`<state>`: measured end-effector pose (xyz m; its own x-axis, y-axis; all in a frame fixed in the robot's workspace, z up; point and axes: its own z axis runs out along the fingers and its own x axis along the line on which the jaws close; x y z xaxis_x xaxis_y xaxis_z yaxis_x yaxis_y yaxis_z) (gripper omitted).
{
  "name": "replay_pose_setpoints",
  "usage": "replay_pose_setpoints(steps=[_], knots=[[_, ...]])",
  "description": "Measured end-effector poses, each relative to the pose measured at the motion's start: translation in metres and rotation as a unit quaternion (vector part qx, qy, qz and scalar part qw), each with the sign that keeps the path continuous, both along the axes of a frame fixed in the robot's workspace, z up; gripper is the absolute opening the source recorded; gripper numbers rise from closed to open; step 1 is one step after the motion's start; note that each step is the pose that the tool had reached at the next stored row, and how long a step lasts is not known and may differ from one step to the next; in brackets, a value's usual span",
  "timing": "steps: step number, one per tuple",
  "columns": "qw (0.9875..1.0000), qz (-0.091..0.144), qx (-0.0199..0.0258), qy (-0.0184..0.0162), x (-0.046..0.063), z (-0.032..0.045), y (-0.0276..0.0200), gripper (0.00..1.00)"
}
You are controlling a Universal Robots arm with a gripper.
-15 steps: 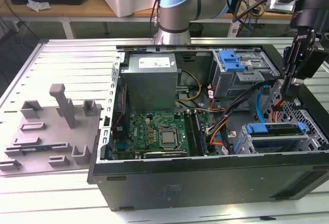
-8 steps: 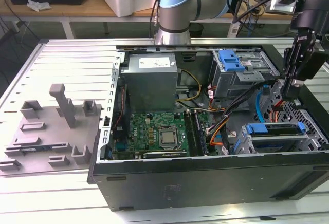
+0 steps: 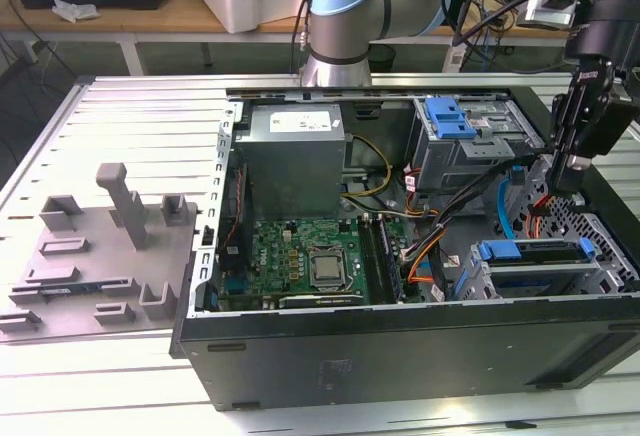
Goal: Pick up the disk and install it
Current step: 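Insert the first disk wire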
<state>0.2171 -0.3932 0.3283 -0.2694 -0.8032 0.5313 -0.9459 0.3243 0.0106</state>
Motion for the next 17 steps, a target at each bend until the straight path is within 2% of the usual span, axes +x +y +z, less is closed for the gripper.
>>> replay_pose_setpoints(steps=[6, 7, 11, 17], knots=[[1.0000, 0.000, -0.0011, 0.0007, 0.0000, -0.0007, 0.0000, 0.27], [1.0000, 0.000, -0.0018, 0.0012, 0.0000, -0.0009, 0.0000, 0.16], [1.0000, 0.000, -0.0041, 0.0035, 0.0000, -0.0016, 0.0000, 0.16], [1.0000, 0.000, -0.0043, 0.0037, -0.0016, -0.0004, 0.0002, 0.16]])
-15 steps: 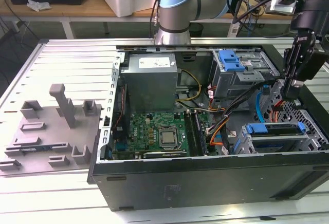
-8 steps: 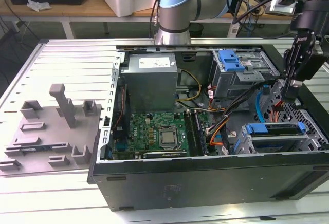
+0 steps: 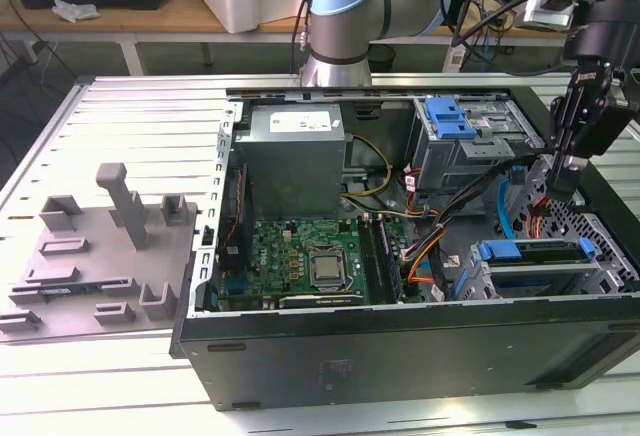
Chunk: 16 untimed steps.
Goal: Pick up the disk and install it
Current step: 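Insert the first disk wire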
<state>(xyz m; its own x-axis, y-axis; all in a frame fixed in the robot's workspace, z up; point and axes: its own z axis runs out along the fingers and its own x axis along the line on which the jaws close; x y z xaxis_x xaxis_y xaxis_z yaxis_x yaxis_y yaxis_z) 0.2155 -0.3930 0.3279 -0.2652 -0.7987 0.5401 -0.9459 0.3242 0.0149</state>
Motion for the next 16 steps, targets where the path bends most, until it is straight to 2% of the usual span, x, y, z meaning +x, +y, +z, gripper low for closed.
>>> replay_pose_setpoints(steps=[3, 5, 6, 8, 9, 16], knots=[[1.0000, 0.000, 0.0000, 0.0000, -0.0030, 0.0024, 0.0000, 0.16], [1.0000, 0.001, 0.0021, -0.0002, -0.0056, 0.0040, -0.0001, 0.16], [1.0000, 0.002, 0.0041, -0.0003, -0.0060, 0.0043, -0.0001, 0.16], [0.9999, 0.006, 0.0128, -0.0007, -0.0066, 0.0052, -0.0005, 0.16], [0.9999, 0.007, 0.0156, -0.0008, -0.0070, 0.0061, -0.0009, 0.16], [0.9996, 0.013, 0.0271, -0.0016, -0.0105, 0.0104, -0.0059, 0.16]])
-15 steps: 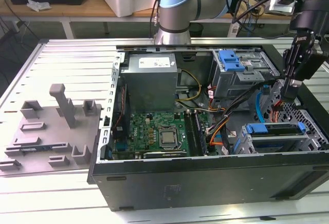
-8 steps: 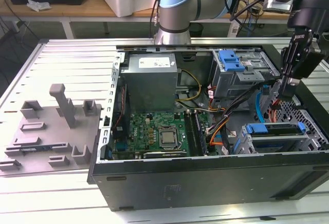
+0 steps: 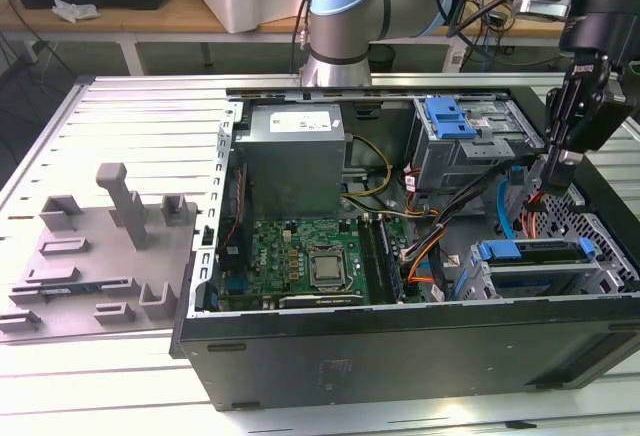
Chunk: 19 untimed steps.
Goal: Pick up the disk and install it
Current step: 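Insert the first disk wire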
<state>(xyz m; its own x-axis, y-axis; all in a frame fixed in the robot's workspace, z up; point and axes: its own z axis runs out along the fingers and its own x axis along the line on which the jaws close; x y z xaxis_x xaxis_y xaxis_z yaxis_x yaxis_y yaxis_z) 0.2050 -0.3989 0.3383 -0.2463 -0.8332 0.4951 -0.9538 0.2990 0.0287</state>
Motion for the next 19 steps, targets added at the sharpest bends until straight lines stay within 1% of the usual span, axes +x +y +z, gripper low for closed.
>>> replay_pose_setpoints(steps=[1, 3, 4, 5, 6, 7, 11, 13, 18, 19], knots=[[1.0000, 0.001, 0.0018, -0.0001, 0.000, 0.0001, -0.0007, 0.16], [0.9999, 0.004, 0.0099, -0.0006, -0.001, 0.0003, -0.0037, 0.16], [0.9999, 0.005, 0.0131, -0.0008, -0.002, 0.0004, -0.0049, 0.16], [0.9999, 0.006, 0.0152, -0.0010, -0.002, 0.0005, -0.0059, 0.16], [0.9998, 0.008, 0.0197, -0.0013, -0.003, 0.0006, -0.0081, 0.16], [0.9997, 0.009, 0.0229, -0.0015, -0.003, 0.0007, -0.0098, 0.16], [0.9995, 0.012, 0.0300, -0.0022, -0.005, 0.0011, -0.0143, 0.16], [0.9993, 0.015, 0.0336, -0.0026, -0.005, 0.0016, -0.0174, 0.16], [0.9990, 0.019, 0.0400, -0.0034, -0.007, 0.0026, -0.0233, 0.16], [0.9989, 0.021, 0.0426, -0.0036, -0.008, 0.0029, -0.0256, 0.16]])
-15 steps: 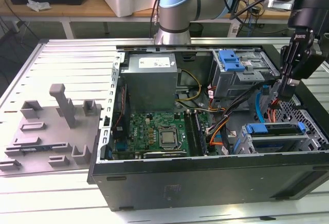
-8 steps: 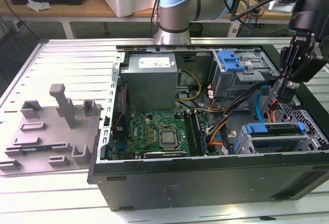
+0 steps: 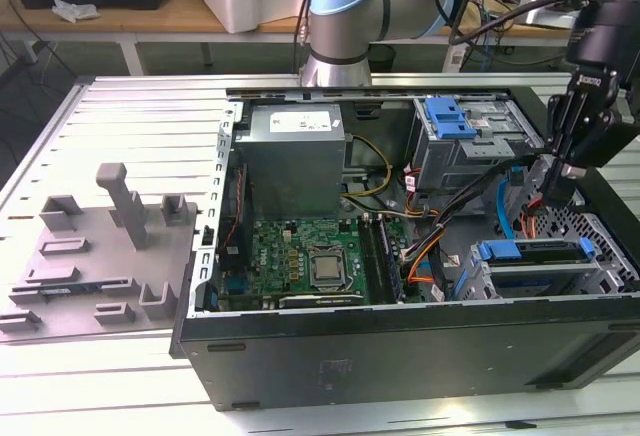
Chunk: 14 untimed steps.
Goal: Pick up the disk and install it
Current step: 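Insert the first disk wire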
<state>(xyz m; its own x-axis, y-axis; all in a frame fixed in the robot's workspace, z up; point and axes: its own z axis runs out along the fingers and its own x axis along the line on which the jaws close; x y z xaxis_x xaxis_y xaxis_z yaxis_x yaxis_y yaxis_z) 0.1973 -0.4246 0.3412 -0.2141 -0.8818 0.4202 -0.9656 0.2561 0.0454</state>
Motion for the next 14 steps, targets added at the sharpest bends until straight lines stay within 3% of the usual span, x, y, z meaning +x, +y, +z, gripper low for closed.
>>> replay_pose_setpoints(steps=[10, 14], knots=[[0.9997, 0.010, 0.0209, -0.0014, -0.004, 0.0013, -0.0131, 0.16], [0.9993, 0.016, 0.0342, -0.0019, -0.005, 0.0015, -0.0181, 0.16]])
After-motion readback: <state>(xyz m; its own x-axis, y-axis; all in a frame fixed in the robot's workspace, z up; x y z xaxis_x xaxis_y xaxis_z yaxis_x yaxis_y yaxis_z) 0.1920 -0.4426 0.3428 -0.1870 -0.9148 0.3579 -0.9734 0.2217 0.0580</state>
